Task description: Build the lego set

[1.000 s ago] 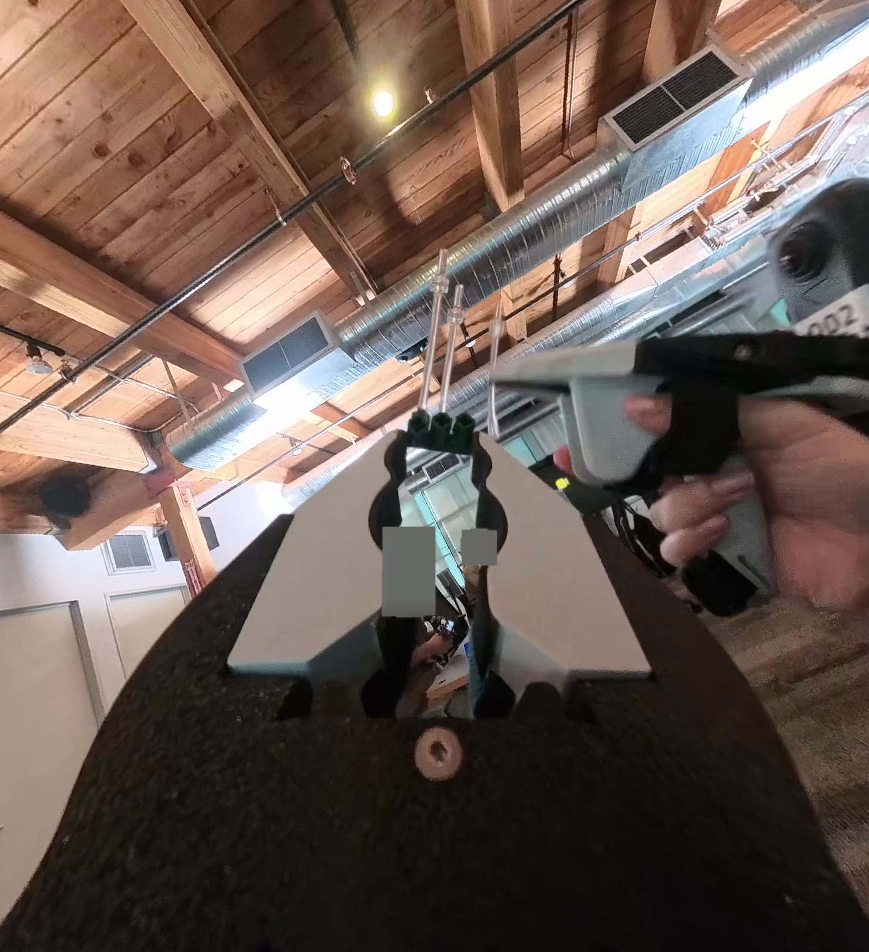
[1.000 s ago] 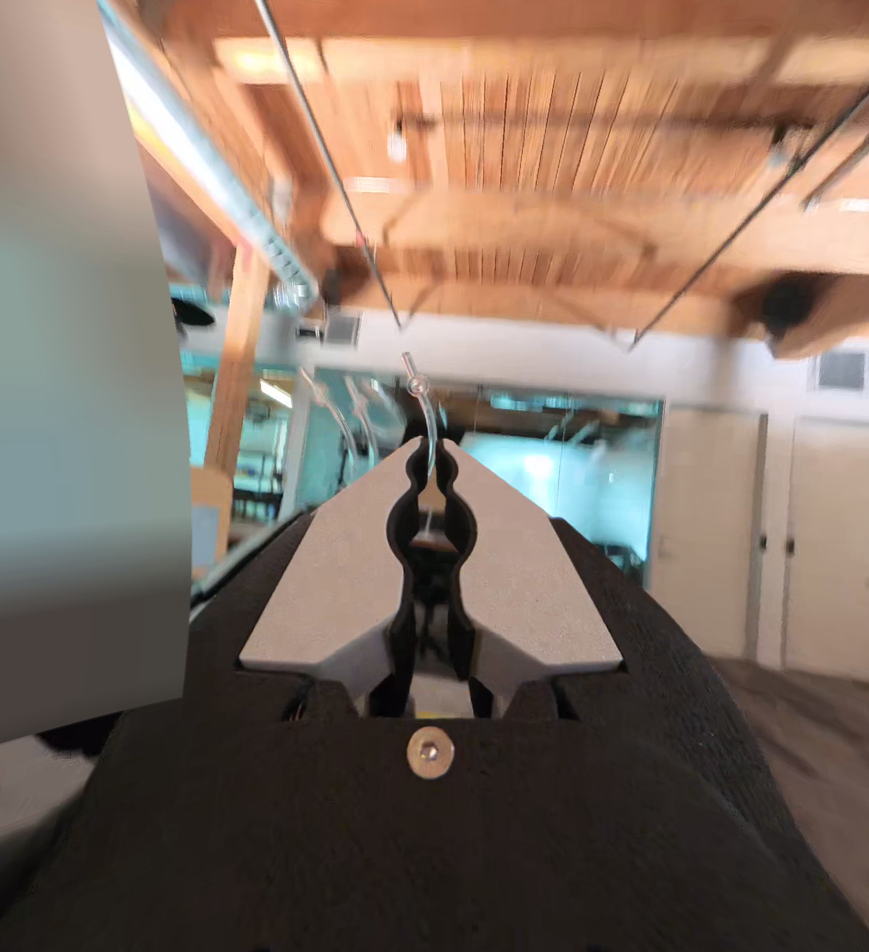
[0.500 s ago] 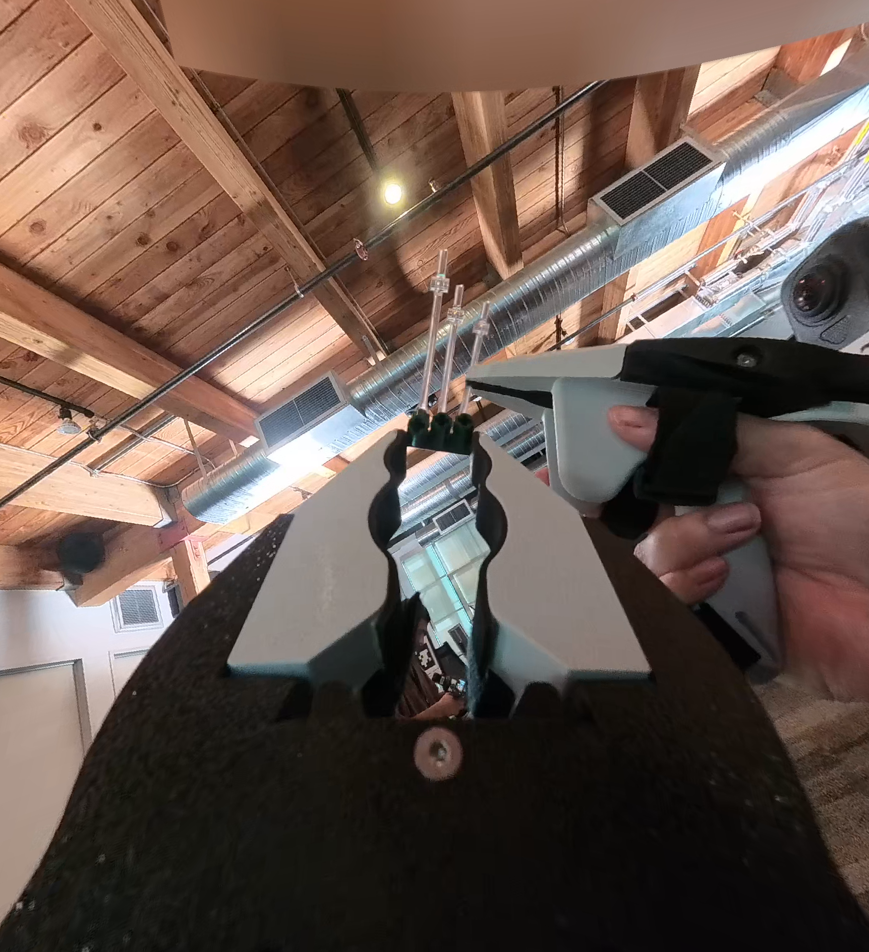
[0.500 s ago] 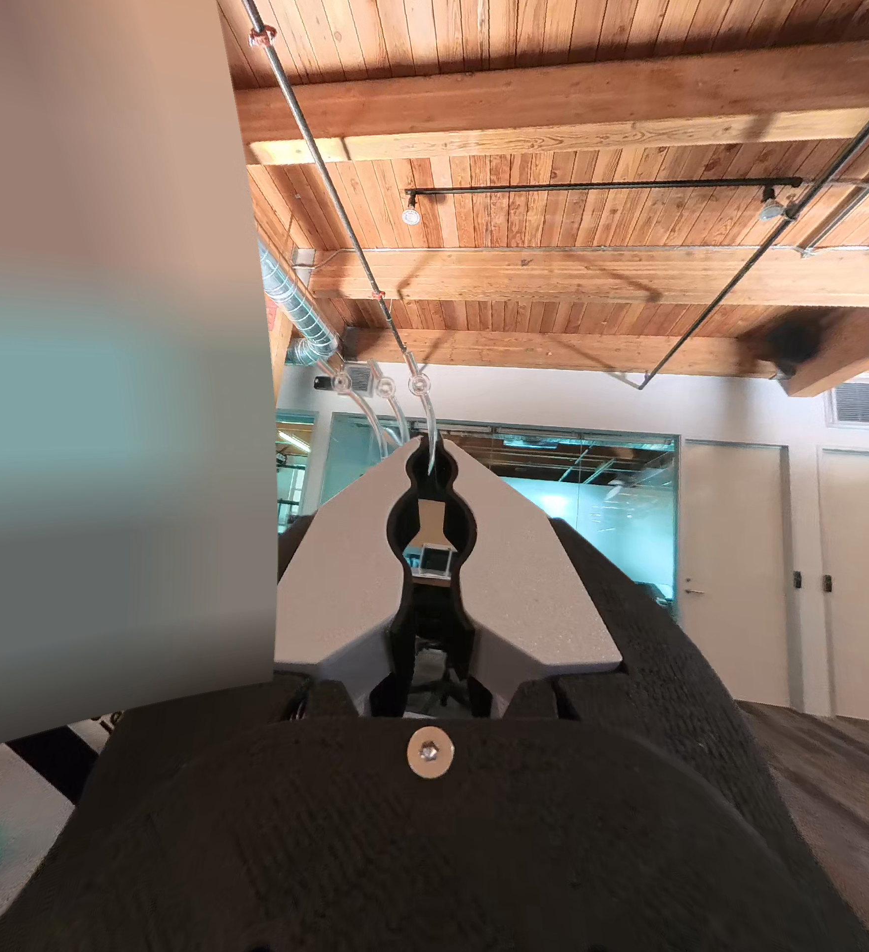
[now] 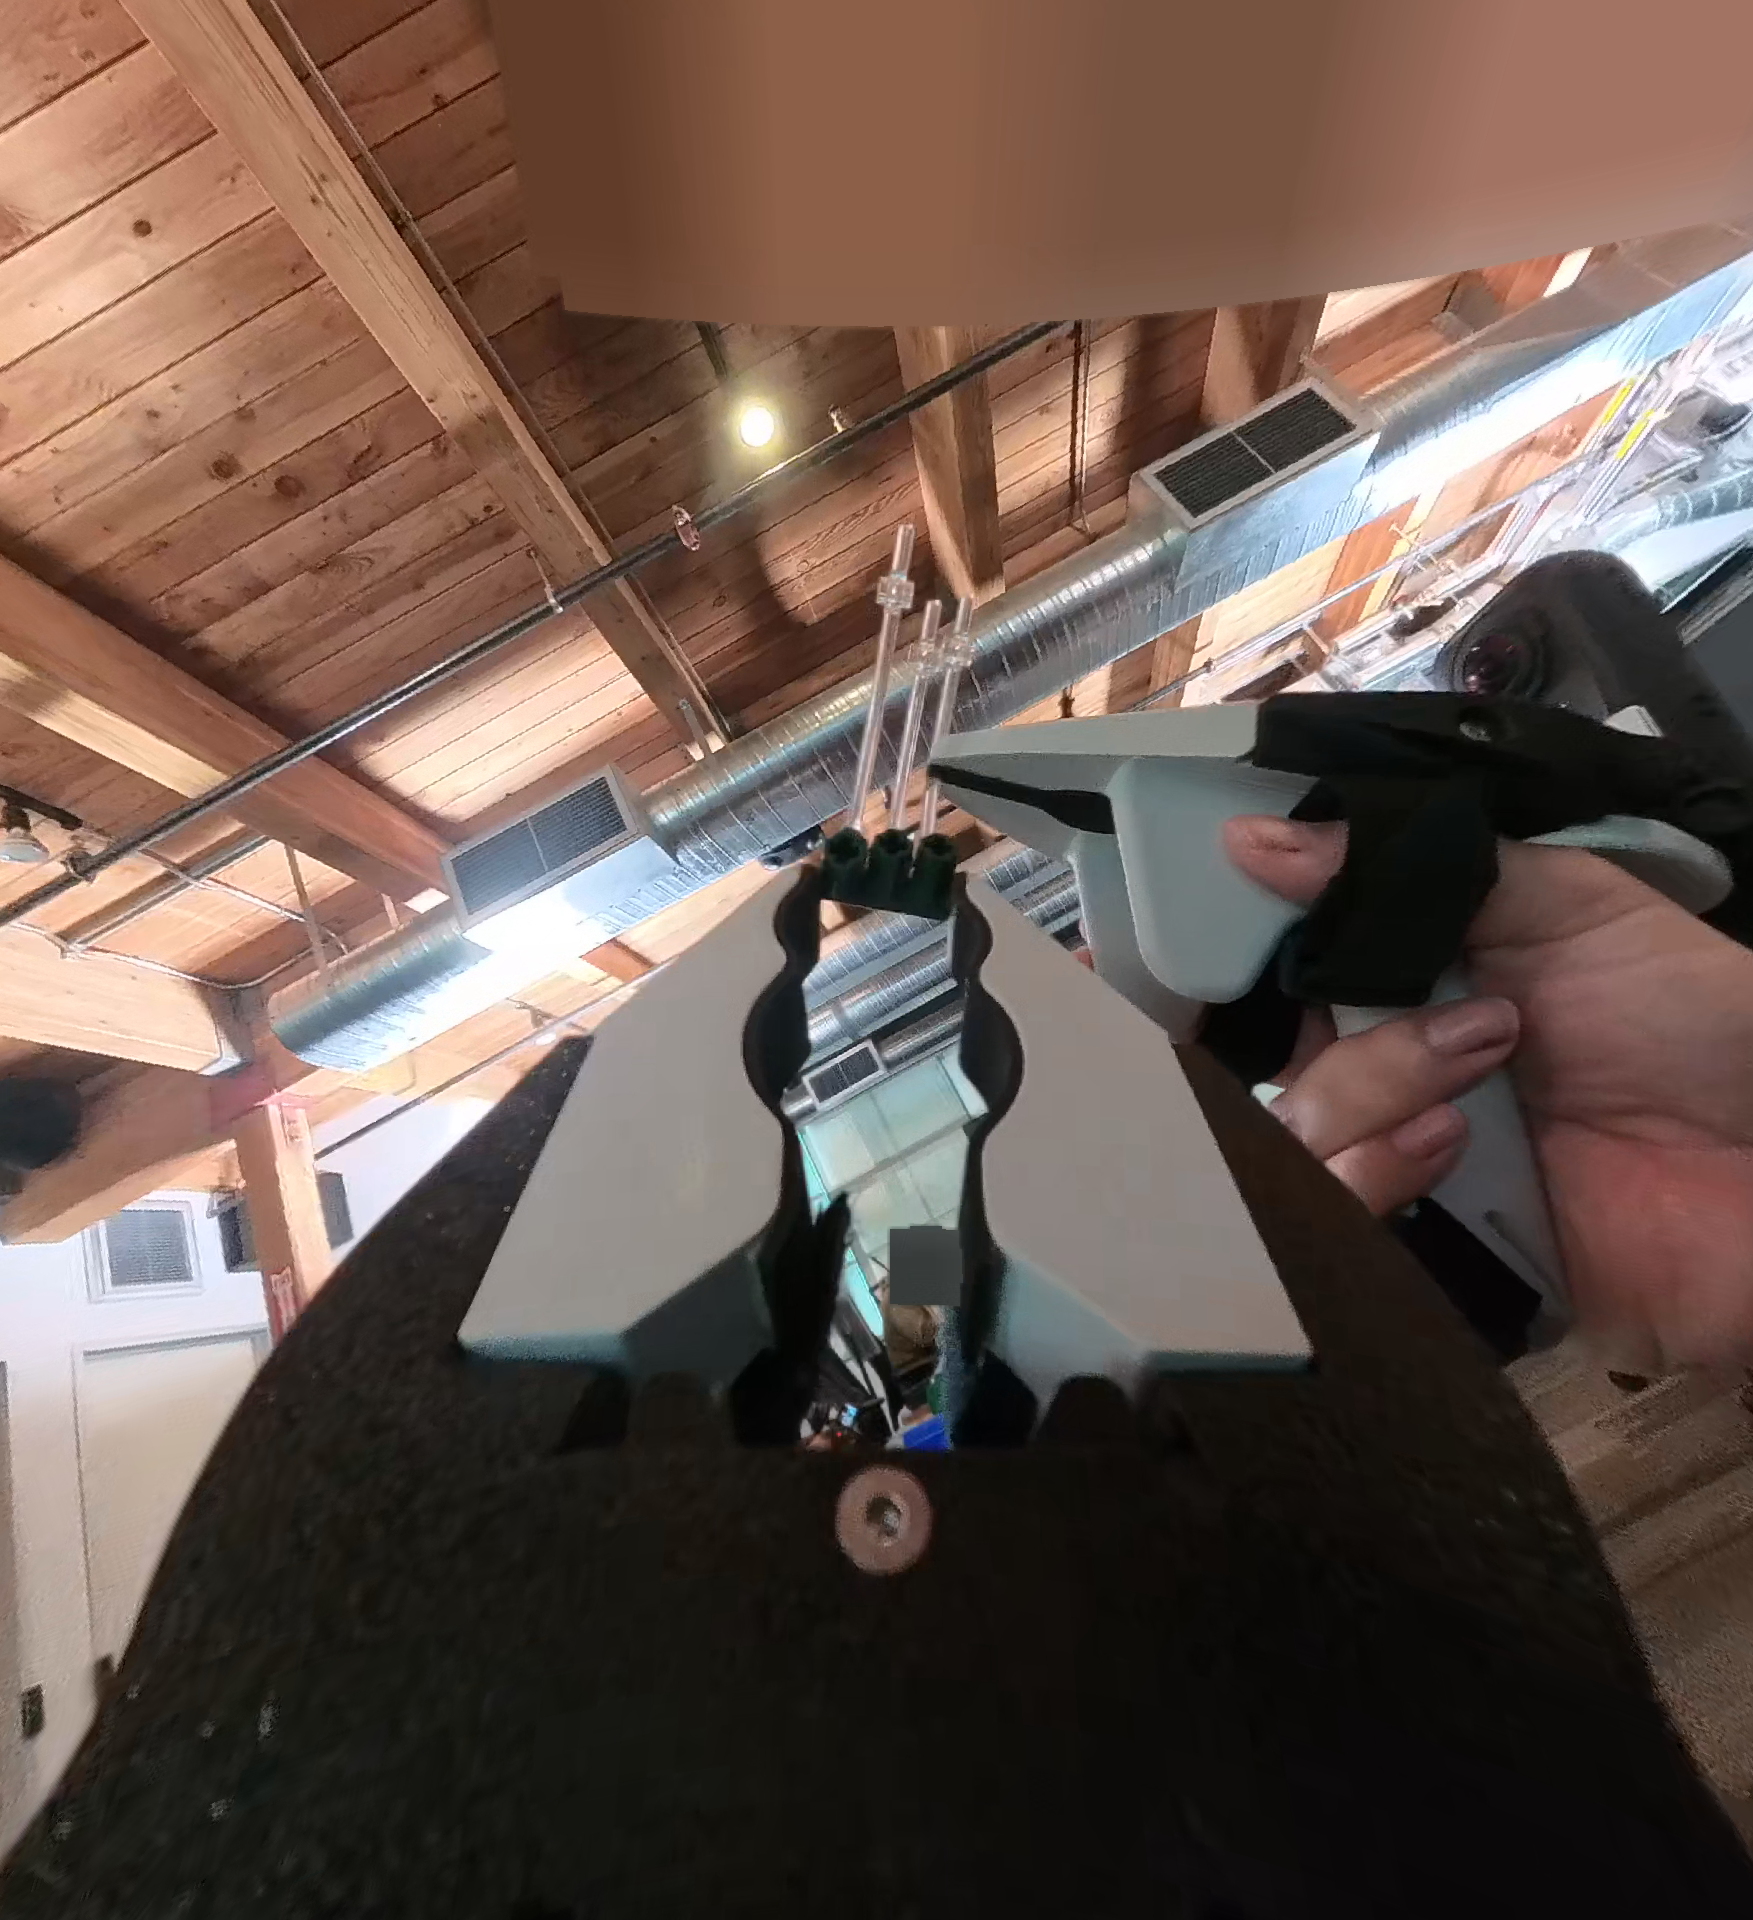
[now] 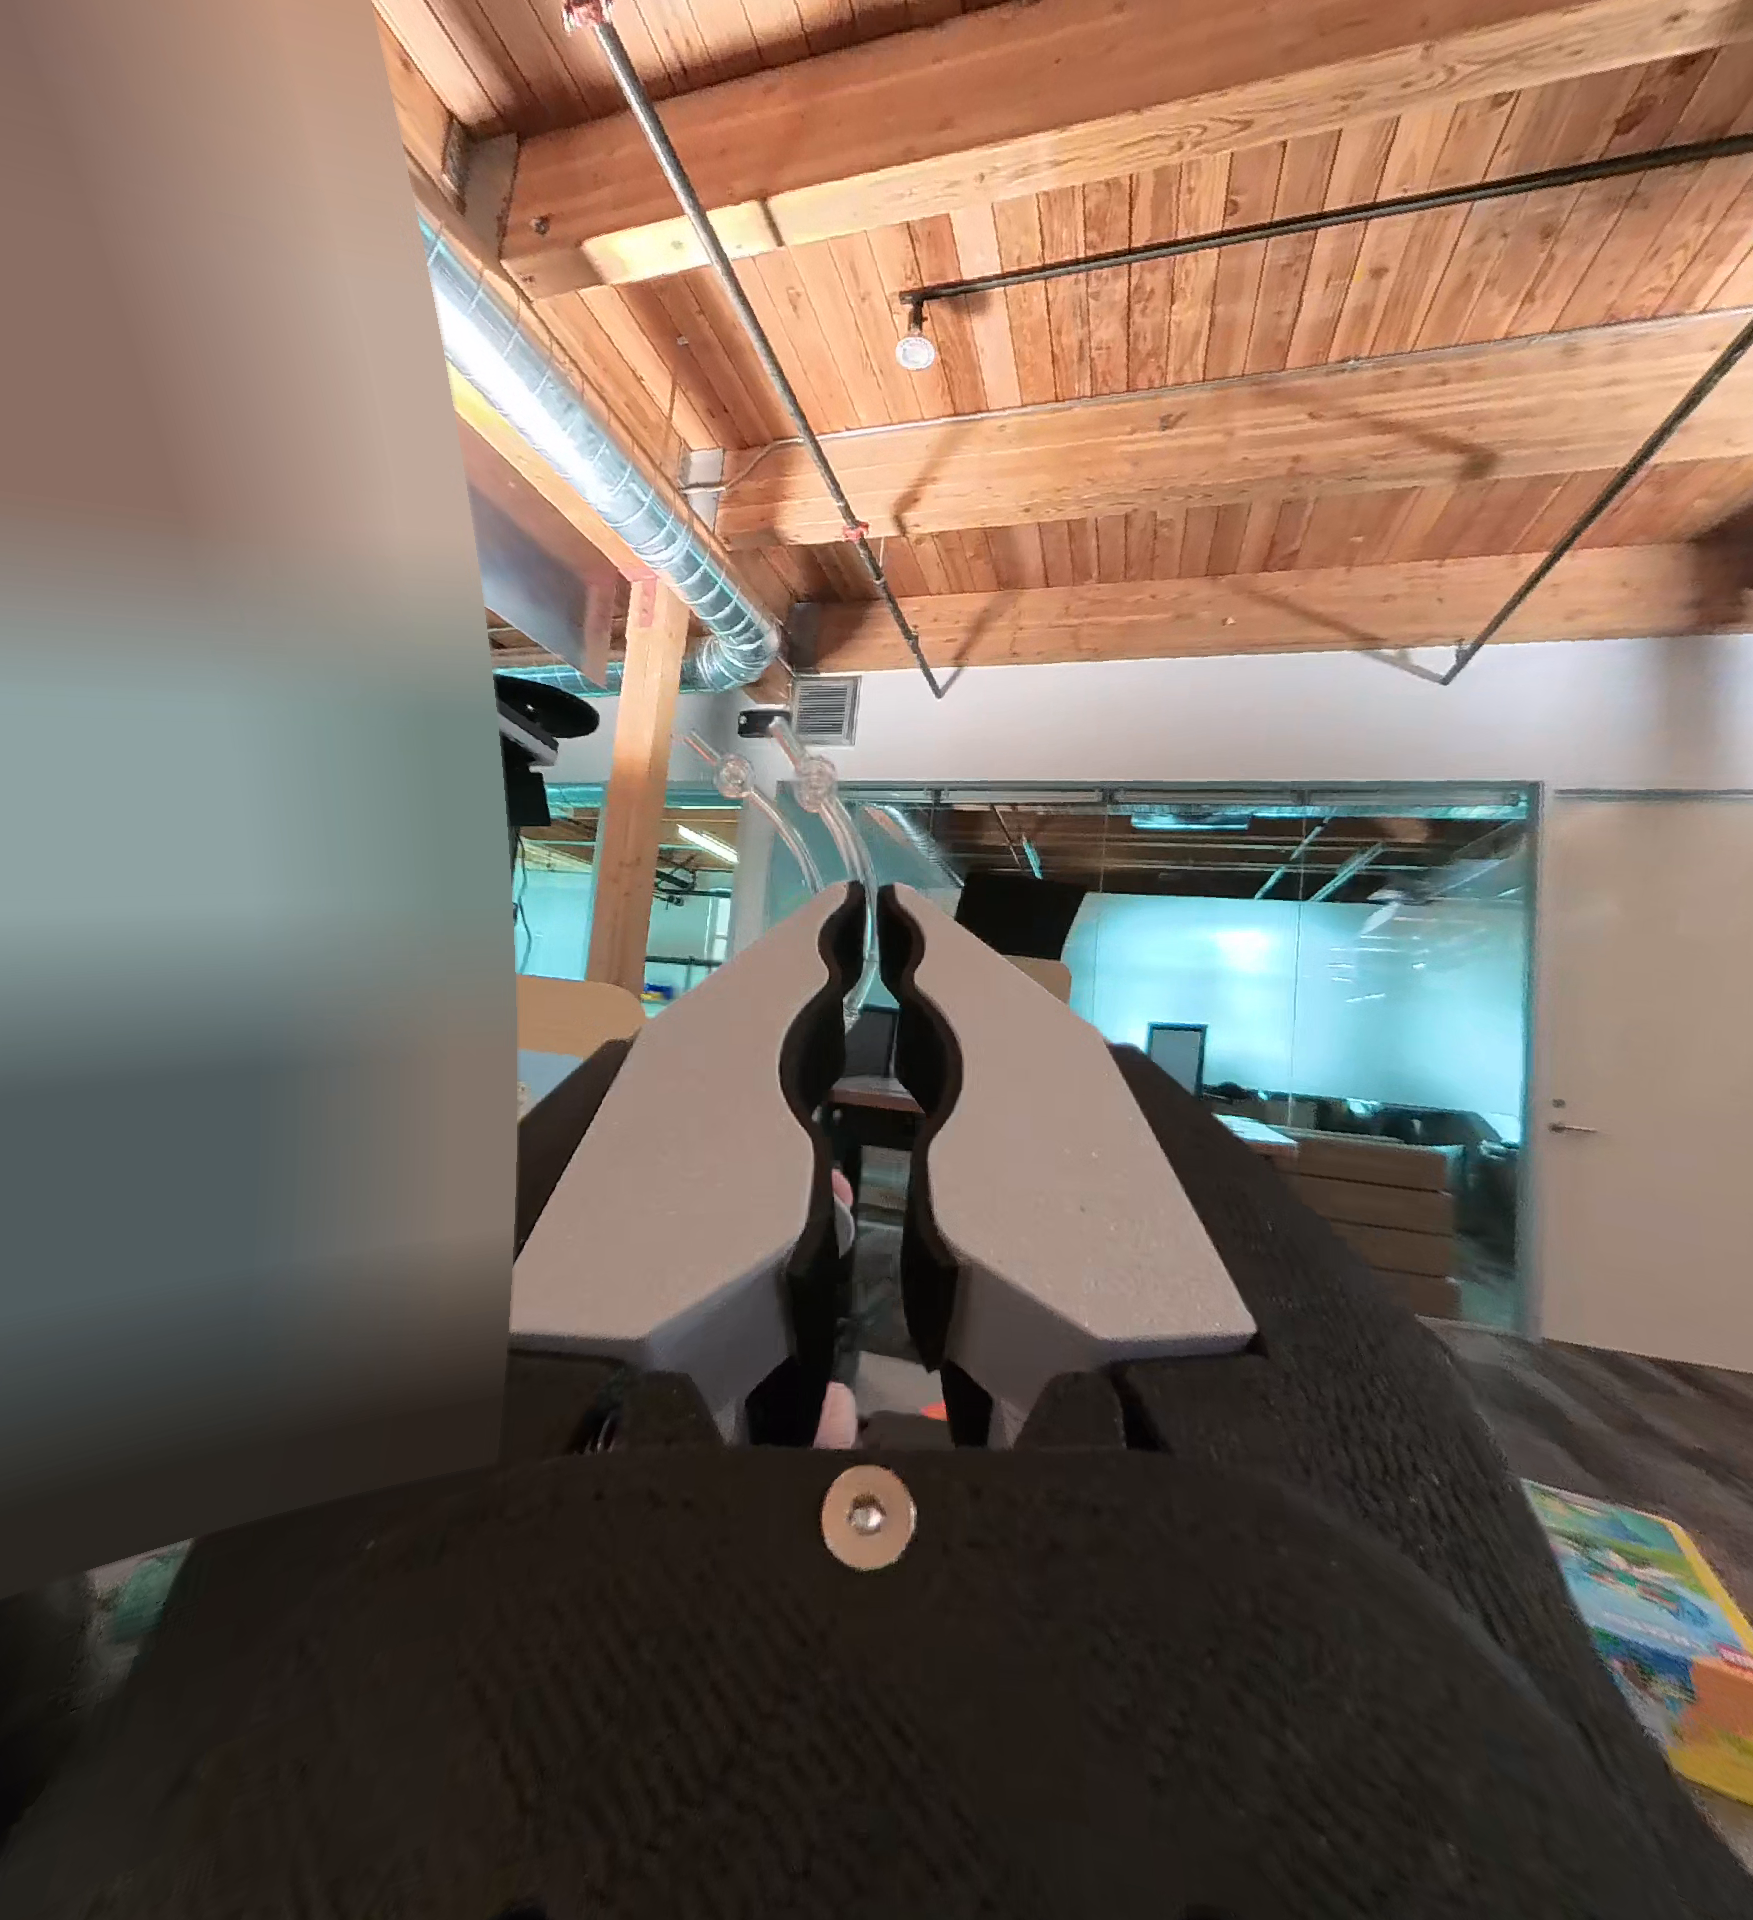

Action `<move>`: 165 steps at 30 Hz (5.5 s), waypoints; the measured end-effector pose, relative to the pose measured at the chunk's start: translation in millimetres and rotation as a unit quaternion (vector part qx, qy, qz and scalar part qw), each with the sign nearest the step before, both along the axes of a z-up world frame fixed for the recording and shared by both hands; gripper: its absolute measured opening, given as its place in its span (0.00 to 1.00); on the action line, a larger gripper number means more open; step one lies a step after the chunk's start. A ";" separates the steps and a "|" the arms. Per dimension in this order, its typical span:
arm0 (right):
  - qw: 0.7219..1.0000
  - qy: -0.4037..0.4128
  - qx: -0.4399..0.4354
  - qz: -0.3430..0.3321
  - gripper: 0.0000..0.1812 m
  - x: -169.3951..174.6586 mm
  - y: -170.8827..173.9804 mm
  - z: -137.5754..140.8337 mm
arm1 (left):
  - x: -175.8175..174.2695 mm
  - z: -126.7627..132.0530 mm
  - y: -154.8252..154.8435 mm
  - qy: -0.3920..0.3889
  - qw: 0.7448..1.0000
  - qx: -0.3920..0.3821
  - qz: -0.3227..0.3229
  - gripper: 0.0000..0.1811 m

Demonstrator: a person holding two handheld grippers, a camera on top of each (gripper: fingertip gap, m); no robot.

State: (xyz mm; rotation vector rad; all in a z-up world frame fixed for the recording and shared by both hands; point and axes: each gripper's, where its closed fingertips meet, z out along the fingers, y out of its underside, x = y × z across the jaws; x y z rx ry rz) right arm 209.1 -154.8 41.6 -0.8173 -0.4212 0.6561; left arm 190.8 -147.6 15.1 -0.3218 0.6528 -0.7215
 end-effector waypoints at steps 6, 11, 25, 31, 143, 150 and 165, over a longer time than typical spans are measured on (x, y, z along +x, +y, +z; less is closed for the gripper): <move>1.000 0.003 -0.012 0.017 0.01 -1.1 1.3 -0.9 | -1.4 0.2 3.4 -0.008 1.000 -0.001 0.020 0.12; 0.999 0.011 -0.032 0.010 0.00 0.9 9.3 -4.9 | -4.4 0.5 5.2 -0.014 1.000 0.001 0.021 0.12; 0.992 0.050 -0.075 0.089 0.00 2.7 11.7 -8.2 | -6.0 -0.4 2.1 -0.015 1.000 0.020 0.014 0.12; 0.992 0.048 -0.079 0.088 0.00 2.7 10.9 -8.6 | -3.7 -2.3 4.1 -0.011 1.000 0.021 0.020 0.12; 0.984 0.070 -0.103 0.126 0.01 4.0 4.9 -28.4 | 14.4 -11.9 -2.6 0.031 0.997 -0.017 -0.062 0.12; 0.984 0.071 -0.103 0.130 0.01 2.8 3.2 -29.0 | 14.2 -11.0 -4.7 0.029 0.997 -0.016 -0.066 0.12; 0.986 0.048 -0.109 0.120 0.01 0.4 3.5 -34.9 | 14.8 -10.4 -6.7 0.031 0.997 -0.014 -0.068 0.12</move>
